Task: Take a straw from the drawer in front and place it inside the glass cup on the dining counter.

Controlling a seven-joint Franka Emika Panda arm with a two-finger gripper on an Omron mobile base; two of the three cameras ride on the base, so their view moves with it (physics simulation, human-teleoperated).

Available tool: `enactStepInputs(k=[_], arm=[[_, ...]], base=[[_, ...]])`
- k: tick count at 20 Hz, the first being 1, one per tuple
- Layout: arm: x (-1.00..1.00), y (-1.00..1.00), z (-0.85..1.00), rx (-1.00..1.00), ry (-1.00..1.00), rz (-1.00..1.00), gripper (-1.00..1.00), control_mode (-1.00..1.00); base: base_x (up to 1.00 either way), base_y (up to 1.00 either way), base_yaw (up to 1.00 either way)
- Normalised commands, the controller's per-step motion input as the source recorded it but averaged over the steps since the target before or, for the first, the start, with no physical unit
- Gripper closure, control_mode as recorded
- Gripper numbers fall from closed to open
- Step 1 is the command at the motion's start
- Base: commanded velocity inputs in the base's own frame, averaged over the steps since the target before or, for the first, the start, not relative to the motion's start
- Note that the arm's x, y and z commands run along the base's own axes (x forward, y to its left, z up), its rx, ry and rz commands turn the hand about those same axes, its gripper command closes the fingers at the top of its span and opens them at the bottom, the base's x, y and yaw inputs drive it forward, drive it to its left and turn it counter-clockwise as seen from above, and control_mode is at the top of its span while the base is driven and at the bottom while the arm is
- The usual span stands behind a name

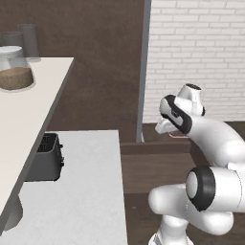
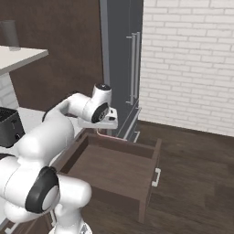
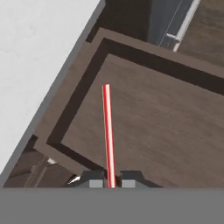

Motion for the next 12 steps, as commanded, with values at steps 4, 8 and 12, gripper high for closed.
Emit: enactStepInputs(k=[4,8,12], arm=[[-0.16,-0.06,1.00,0.00,0.00,-0.26,1.00,-1.00],[-0.52,-0.32,1.00,-0.04,0.00,-0.27,1.00,-1.00],[-0.64,-0.29,0.68,-0.01,0.00,-0.27,1.00,-1.00]], base=[[0.00,0.00,0.00],[0.00,0.00,0.00],[0.00,0.00,0.00]])
